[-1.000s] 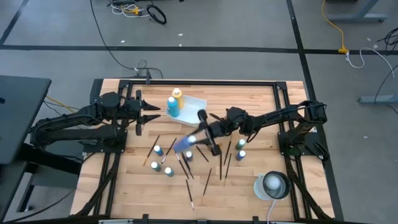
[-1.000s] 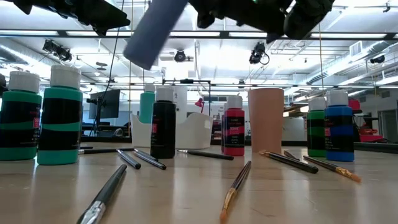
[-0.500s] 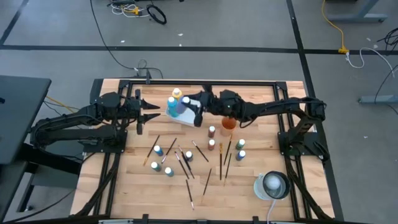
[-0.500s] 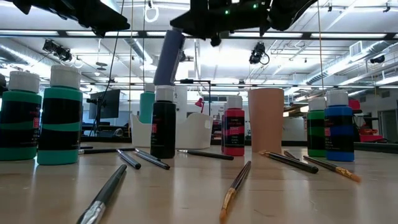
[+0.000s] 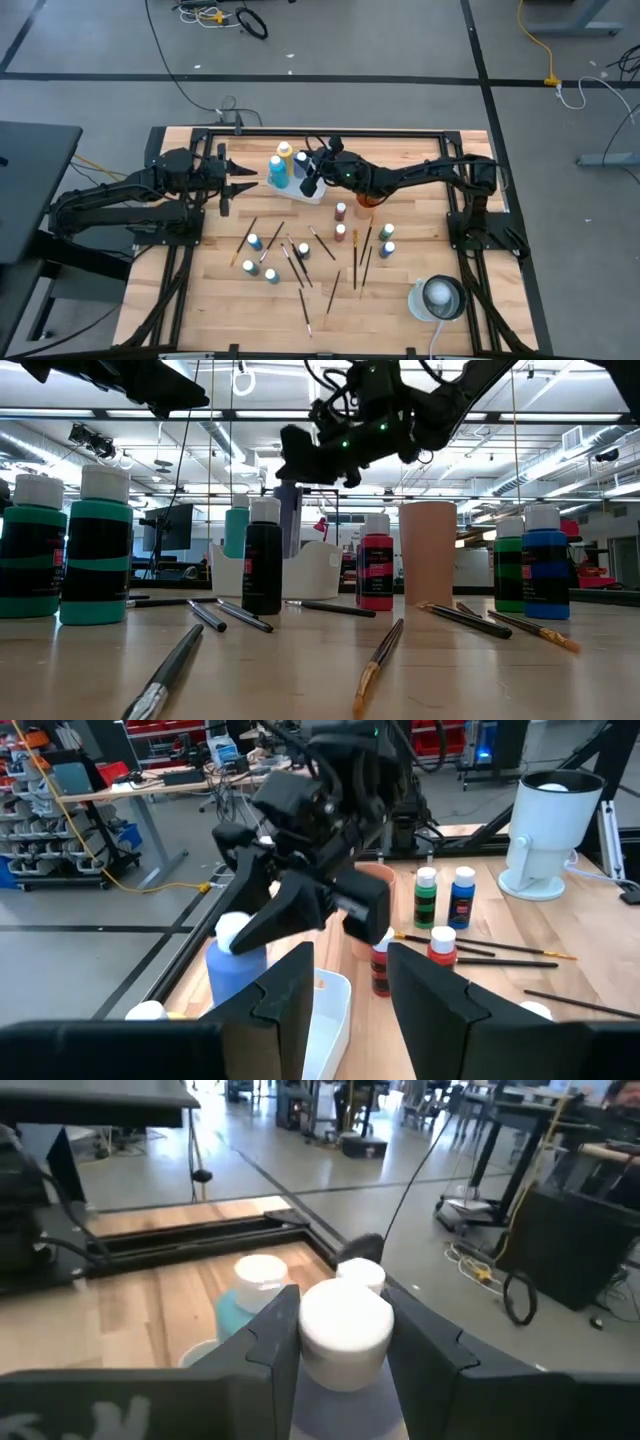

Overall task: Pick & Place Paint Supplies
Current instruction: Put the large blue paint bottle into the bin, then put the small red paint bottle into the bin, then put the small orange paint bottle into the bin

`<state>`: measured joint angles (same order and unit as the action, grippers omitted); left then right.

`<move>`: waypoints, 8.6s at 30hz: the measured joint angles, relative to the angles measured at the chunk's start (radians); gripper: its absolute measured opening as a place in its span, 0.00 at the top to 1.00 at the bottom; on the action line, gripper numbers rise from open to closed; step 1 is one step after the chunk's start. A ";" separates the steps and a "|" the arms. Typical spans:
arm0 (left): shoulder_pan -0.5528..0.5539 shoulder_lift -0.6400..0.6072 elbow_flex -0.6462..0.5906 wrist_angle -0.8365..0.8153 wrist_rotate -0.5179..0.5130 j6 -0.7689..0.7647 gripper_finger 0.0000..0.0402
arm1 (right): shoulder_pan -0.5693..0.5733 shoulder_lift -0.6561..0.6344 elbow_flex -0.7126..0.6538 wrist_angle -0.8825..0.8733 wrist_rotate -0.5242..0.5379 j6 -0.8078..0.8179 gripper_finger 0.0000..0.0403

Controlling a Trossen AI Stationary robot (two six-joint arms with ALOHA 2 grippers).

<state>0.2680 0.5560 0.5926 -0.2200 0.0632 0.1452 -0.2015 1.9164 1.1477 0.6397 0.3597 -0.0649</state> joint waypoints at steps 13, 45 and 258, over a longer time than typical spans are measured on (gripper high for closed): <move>0.000 0.000 0.000 0.000 0.000 0.008 0.66 | -0.059 0.102 0.001 0.078 -0.077 0.100 0.70; 0.000 0.000 0.000 0.009 0.000 0.005 0.65 | -0.075 0.106 -0.001 0.038 -0.162 0.083 0.48; 0.000 0.000 0.000 0.077 0.001 0.000 0.65 | 0.250 -0.109 0.253 -1.257 -0.200 0.061 0.54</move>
<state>0.2676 0.5560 0.5926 -0.1429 0.0642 0.1449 0.0484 1.8072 1.4006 -0.6170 0.1593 -0.0037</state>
